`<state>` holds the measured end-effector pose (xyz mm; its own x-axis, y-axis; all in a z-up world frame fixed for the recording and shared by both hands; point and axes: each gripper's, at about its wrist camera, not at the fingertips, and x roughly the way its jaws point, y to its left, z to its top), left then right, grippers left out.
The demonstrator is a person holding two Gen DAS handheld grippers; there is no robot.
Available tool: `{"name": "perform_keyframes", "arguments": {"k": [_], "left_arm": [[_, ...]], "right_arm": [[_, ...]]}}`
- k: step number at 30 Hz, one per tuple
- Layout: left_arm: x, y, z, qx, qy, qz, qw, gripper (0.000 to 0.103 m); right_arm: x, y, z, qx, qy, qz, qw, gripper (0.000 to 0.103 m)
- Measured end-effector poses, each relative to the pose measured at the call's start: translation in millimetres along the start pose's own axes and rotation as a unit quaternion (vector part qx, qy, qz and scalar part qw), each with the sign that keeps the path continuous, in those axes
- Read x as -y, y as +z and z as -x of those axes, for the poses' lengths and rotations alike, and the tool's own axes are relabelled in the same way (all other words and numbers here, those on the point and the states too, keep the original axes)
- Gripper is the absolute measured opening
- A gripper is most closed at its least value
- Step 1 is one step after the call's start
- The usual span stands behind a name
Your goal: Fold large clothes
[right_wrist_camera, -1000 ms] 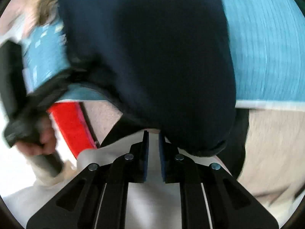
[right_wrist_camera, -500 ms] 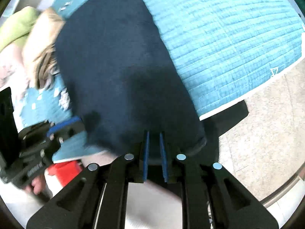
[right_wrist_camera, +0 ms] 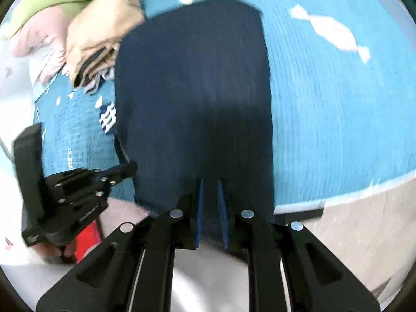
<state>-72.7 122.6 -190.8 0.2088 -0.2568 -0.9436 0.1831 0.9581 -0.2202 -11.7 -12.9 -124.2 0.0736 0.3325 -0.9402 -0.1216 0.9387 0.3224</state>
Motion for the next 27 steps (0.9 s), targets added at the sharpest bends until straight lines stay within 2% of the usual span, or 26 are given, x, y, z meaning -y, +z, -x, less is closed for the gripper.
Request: {"name": "perform_keyframes", "arguments": {"k": [2,3,5,6,7,9,11,13,15,17,19,20,22,23,24,27], "left_arm": [[0,12,-4,0.013,0.019,0.024,0.9994,0.003],[-1,17,-14,0.015,0.036,0.036,0.9986,0.003],[-14,15,-50,0.000,0.053,0.054,0.9971,0.002],[-27,18,-71,-0.015,0.049,0.067,0.9964,0.002],[-34,17,-84,-0.012,0.037,0.085,0.9956,0.002],[-36,22,-75,-0.009,0.031,0.098,0.9947,0.003],[-32,29,-58,-0.008,0.046,0.094,0.9945,0.003],[-22,38,-41,0.011,0.060,0.064,0.9961,0.003],[-10,48,-25,0.037,0.070,0.038,0.9961,0.003],[-3,69,-17,0.056,0.058,0.030,0.9963,0.003],[5,85,-20,0.071,0.071,0.021,0.9947,0.003],[4,86,-24,0.071,0.070,0.017,0.9948,0.003],[-12,96,-57,0.039,0.046,0.025,0.9979,0.003],[-25,91,-85,0.013,0.036,0.030,0.9988,0.002],[-29,94,-102,0.000,0.027,0.037,0.9990,0.002],[-18,105,-84,0.014,0.059,0.008,0.9981,0.004]], "right_arm": [[8,4,-17,-0.005,-0.035,0.011,0.999,0.013],[16,10,-33,-0.004,-0.050,0.010,0.999,0.008],[36,17,-74,-0.009,-0.058,-0.011,0.998,0.007],[40,17,-86,-0.005,-0.058,-0.019,0.998,0.007],[41,16,-93,0.004,-0.060,-0.016,0.998,0.006],[31,14,-87,0.010,-0.082,0.005,0.997,0.006],[32,13,-75,0.004,-0.069,-0.019,0.997,0.007],[32,15,-58,0.011,-0.055,-0.030,0.998,0.007],[29,23,-34,0.056,-0.066,-0.024,0.996,0.009],[29,38,-17,0.090,-0.062,-0.031,0.994,0.012],[32,50,-15,0.105,-0.063,-0.036,0.992,0.012],[36,60,-26,0.105,-0.078,-0.037,0.991,0.012],[65,61,-42,0.080,-0.104,-0.048,0.990,0.013],[71,67,-55,0.077,-0.127,-0.062,0.987,0.013],[70,68,-55,0.076,-0.130,-0.064,0.986,0.012],[67,68,-41,0.069,-0.124,-0.057,0.988,0.012]]}}
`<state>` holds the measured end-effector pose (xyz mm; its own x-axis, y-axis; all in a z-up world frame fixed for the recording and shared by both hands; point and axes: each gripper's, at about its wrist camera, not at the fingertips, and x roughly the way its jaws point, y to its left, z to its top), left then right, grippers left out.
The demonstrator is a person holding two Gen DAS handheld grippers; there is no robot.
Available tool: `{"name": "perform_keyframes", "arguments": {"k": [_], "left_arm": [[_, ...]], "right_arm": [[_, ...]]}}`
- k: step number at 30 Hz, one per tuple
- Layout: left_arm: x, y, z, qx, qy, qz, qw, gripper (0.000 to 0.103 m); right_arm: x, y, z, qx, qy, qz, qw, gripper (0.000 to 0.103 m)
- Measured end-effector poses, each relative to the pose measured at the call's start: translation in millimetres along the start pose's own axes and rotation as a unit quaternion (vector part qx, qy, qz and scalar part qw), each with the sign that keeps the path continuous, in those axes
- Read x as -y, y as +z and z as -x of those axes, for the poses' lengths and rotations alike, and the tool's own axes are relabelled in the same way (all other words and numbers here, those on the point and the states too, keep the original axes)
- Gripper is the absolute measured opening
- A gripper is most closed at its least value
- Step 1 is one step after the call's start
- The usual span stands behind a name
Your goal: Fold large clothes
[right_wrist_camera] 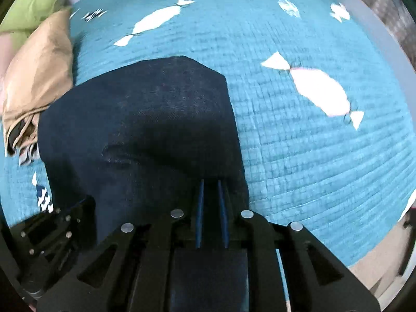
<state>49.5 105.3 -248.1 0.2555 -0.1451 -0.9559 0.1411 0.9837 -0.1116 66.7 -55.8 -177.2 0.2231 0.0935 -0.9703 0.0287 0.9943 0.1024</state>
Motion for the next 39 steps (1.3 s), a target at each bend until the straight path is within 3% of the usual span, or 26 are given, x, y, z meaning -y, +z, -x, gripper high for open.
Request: {"name": "perform_keyframes", "arguments": {"k": [3,7,10,12,15,20,23,24,28,34,39], "left_arm": [[10,18,34,0.047,-0.011,-0.011,0.9988,0.004],[17,54,44,0.090,0.013,-0.007,0.9959,0.004],[-2,81,6,0.051,-0.005,0.027,0.9983,0.004],[-17,80,-30,0.018,-0.045,0.043,0.9979,0.003],[-21,77,-26,0.030,-0.054,0.036,0.9974,0.003],[-22,79,13,0.063,-0.023,0.028,0.9974,0.006],[-21,87,-19,0.037,-0.019,0.026,0.9988,0.006],[-20,86,-27,0.039,-0.017,0.026,0.9987,0.006],[-7,69,5,0.076,0.023,0.002,0.9969,0.007],[-2,41,28,0.081,0.024,0.010,0.9964,0.007],[4,18,34,0.071,0.019,-0.001,0.9973,0.018]], "right_arm": [[5,11,24,0.017,0.047,-0.017,0.999,0.010],[-4,42,42,0.060,0.050,-0.004,0.997,0.010],[-6,77,-2,0.017,0.029,-0.003,0.999,0.011],[1,89,-48,-0.015,0.026,-0.011,0.999,0.011],[2,96,-39,-0.017,0.025,-0.010,0.999,0.010],[-10,95,-4,0.013,0.063,0.013,0.998,0.011],[-21,95,-42,-0.017,0.049,0.028,0.998,0.011],[-19,93,-48,-0.007,0.046,0.021,0.999,0.008],[-16,77,-18,0.014,0.064,0.022,0.998,0.010],[-9,34,18,0.019,0.096,0.025,0.995,0.013],[-17,10,16,-0.003,0.106,0.040,0.993,0.013]]}}
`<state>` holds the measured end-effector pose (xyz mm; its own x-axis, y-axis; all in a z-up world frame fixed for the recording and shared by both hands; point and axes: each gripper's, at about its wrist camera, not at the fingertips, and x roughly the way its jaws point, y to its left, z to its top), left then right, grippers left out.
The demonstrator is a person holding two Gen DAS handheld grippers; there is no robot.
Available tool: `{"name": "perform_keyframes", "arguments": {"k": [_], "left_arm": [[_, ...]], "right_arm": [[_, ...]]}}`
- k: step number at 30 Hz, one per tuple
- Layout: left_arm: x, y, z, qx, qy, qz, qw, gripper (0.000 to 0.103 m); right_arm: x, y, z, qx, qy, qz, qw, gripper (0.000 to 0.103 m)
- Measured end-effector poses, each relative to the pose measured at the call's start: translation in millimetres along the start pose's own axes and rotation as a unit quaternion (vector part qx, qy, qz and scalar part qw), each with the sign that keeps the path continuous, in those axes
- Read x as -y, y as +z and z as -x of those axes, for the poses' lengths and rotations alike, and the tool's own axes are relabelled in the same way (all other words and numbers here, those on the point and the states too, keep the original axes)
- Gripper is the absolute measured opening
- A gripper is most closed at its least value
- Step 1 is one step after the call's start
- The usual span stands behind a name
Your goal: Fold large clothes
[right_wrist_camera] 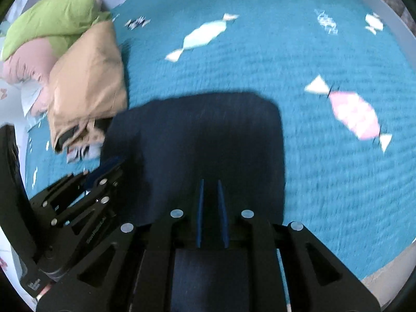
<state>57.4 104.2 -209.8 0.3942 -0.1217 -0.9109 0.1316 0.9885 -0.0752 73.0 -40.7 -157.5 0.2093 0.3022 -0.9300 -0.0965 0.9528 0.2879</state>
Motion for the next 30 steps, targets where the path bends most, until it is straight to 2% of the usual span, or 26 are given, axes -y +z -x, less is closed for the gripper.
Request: {"name": "perform_keyframes", "arguments": {"k": [3,5,9,12,15,21,24,26,28,30], "left_arm": [[5,-16,-12,-0.024,0.011,-0.009,0.9996,0.018],[6,-29,-19,-0.042,0.004,-0.004,0.9991,0.017],[6,-50,-23,-0.051,0.007,-0.012,0.9986,0.017],[-4,-55,-23,-0.062,-0.004,0.005,0.9981,0.017],[-11,-65,-23,-0.080,-0.015,-0.001,0.9967,0.017],[-22,-81,-11,-0.112,-0.031,-0.029,0.9928,0.017],[-24,-80,6,-0.095,-0.038,-0.042,0.9939,0.018],[-19,-69,20,-0.054,-0.057,-0.055,0.9954,0.019],[-11,-54,20,-0.039,-0.085,-0.050,0.9943,0.019],[-3,-39,11,-0.029,-0.104,-0.041,0.9933,0.019]], "right_arm": [[-2,-13,-3,0.009,-0.010,0.001,1.000,0.013],[-4,-19,-3,0.012,-0.017,0.008,1.000,0.013],[-6,-42,-1,0.007,-0.028,0.023,0.999,0.013],[-6,-64,-10,-0.030,-0.031,0.027,0.999,0.013],[-5,-84,-19,-0.060,-0.039,0.041,0.997,0.013],[-1,-91,-1,-0.096,-0.022,0.054,0.994,0.011],[-2,-78,19,-0.063,0.001,0.049,0.997,0.013],[-9,-59,30,-0.012,0.007,0.066,0.998,0.013],[-16,-34,25,0.024,0.004,0.065,0.998,0.013],[-16,-13,13,0.039,0.018,0.067,0.997,0.013]]}}
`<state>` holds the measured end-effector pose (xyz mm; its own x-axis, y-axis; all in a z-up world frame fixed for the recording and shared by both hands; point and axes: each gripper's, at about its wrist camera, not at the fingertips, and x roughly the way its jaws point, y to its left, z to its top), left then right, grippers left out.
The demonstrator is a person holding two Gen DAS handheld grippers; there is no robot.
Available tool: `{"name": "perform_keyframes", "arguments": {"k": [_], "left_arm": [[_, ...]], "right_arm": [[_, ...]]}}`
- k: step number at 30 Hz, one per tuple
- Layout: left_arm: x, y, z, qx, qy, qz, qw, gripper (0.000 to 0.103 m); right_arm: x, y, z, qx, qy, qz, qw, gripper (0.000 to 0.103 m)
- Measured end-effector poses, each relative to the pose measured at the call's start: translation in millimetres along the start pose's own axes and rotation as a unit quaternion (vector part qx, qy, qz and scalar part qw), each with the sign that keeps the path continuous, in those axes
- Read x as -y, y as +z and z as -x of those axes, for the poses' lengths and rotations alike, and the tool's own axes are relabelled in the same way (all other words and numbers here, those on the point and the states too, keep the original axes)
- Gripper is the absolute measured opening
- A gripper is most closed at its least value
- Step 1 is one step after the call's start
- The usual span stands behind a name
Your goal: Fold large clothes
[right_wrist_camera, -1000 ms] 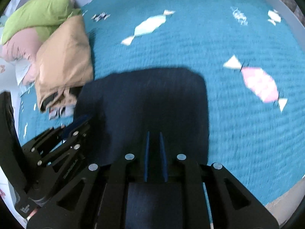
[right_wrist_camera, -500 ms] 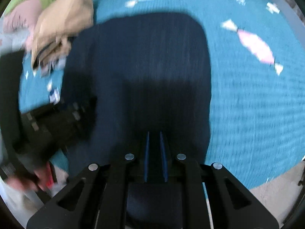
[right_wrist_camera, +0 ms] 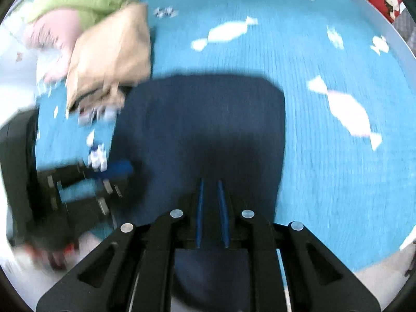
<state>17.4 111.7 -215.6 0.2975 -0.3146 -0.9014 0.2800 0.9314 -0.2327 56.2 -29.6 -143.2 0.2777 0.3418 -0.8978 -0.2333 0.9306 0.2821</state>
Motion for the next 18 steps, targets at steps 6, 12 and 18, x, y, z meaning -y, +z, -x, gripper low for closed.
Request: {"name": "perform_keyframes", "arguments": {"k": [6,12,18], "left_arm": [[-5,7,-53,-0.036,-0.025,0.019,0.9989,0.017],[-29,-25,-34,-0.051,-0.018,0.036,0.9979,0.017],[-47,-25,-1,-0.035,0.040,0.034,0.9980,0.018]], "right_arm": [[20,0,-47,-0.030,-0.009,0.015,0.999,0.009],[17,-49,-30,-0.051,-0.033,0.043,0.997,0.009],[25,-62,-15,-0.100,-0.013,0.006,0.995,0.009]]}}
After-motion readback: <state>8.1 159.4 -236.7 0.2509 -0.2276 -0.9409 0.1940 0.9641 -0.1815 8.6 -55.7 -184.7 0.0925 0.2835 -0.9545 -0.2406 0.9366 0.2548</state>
